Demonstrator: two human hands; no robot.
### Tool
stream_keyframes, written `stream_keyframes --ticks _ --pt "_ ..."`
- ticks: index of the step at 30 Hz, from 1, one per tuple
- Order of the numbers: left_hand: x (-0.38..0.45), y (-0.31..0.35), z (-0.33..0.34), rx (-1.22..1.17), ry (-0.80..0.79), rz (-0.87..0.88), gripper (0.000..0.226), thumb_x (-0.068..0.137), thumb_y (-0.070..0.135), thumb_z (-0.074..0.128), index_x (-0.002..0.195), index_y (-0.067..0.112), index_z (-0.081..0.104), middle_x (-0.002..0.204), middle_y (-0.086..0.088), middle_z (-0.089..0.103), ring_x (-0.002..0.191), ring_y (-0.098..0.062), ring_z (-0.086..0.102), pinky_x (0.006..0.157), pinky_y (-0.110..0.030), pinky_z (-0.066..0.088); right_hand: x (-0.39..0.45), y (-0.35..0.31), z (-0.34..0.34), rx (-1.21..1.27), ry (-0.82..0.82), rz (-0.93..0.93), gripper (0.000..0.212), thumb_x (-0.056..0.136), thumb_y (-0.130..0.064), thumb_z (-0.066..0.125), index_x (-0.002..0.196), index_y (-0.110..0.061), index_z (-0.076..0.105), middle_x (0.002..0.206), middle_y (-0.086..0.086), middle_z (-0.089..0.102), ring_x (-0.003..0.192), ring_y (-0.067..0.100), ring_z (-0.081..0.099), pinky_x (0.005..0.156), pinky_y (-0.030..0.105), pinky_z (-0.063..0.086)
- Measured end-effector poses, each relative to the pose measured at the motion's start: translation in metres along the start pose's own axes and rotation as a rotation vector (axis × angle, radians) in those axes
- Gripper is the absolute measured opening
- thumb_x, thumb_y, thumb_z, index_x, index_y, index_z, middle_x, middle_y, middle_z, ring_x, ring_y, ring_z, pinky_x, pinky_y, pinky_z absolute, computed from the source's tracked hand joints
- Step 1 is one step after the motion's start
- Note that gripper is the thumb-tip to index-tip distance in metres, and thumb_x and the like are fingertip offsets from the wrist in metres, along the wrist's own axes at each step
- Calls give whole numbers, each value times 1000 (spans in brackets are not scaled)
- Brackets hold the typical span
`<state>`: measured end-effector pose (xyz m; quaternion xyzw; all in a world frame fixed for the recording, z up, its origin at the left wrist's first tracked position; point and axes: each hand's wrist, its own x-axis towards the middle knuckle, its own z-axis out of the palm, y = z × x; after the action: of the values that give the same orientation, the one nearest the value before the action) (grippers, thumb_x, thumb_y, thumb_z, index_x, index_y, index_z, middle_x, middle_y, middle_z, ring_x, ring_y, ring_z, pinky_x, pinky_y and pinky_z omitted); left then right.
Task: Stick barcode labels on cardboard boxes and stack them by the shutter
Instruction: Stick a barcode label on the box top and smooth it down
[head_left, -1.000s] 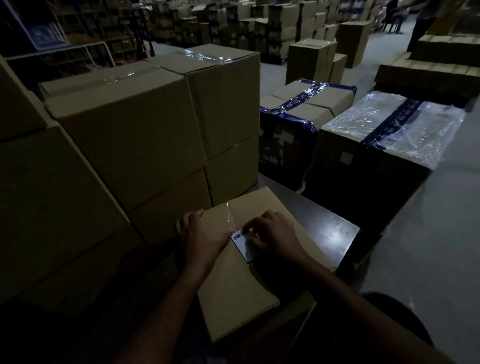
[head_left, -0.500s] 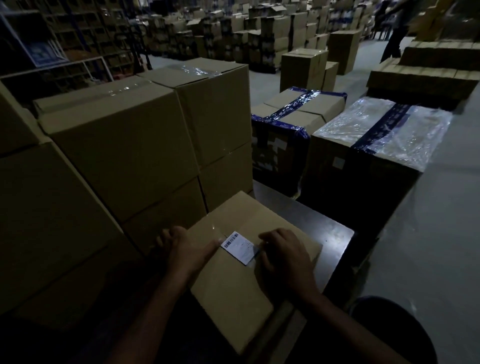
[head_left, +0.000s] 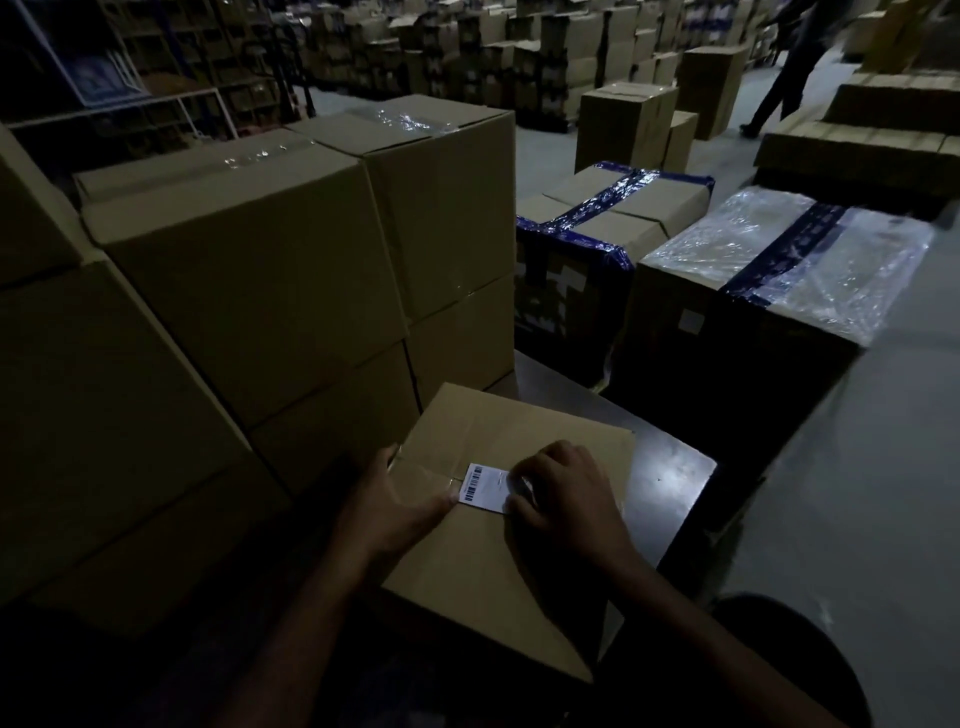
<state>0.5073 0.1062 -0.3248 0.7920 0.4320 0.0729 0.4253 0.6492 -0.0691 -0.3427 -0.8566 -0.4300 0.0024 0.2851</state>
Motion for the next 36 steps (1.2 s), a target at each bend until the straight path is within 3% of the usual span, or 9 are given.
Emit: stream_keyframes --ticks 5,10,17,23,29,33,36 --pt "-1 -1 0 -91 11 27 96 56 58 90 135 37 42 119 7 57 103 -15 60 91 -44 54 12 0 0 -50 -60 -12 31 81 -52 59 109 -40 62 97 -16 39 92 5 31 77 29 25" --pt "-1 -2 0 -149 16 5 86 55 53 92 125 39 45 109 12 57 97 -11 60 87 -42 55 18 -6 2 -38 -67 9 28 82 -52 60 107 -40 60 98 -17 40 93 3 30 80 29 24" --pt "-1 1 5 -128 36 -8 92 56 53 91 132 36 43 112 7 54 100 -15 58 83 -37 52 18 -4 3 -41 -70 16 27 82 -51 60 107 -41 60 96 -18 41 91 3 30 78 29 23" --pt "3 -2 6 -96 34 -40 102 47 62 90 133 35 44 124 2 56 108 -20 58 92 -45 52 20 -2 -3 1 -116 19 25 78 -49 69 100 -37 64 95 -17 42 92 4 33 78 27 24" --pt "3 -2 7 -103 29 -43 99 44 63 91 128 36 45 122 2 57 108 -20 58 92 -47 53 18 0 -1 7 -64 40 29 74 -50 71 99 -35 66 90 -18 39 90 6 34 74 23 25" --pt "2 -1 6 -129 32 -22 85 50 52 93 115 40 40 113 5 55 100 -16 57 84 -38 51 18 3 -2 38 -53 44 29 74 -46 72 98 -31 66 90 -18 40 90 7 36 72 12 25" --pt "2 -1 6 -106 38 -20 91 51 53 93 125 35 43 111 6 52 100 -17 55 84 -37 49 18 2 -3 22 -69 38 25 74 -46 73 94 -32 67 89 -17 41 90 8 36 72 11 24"
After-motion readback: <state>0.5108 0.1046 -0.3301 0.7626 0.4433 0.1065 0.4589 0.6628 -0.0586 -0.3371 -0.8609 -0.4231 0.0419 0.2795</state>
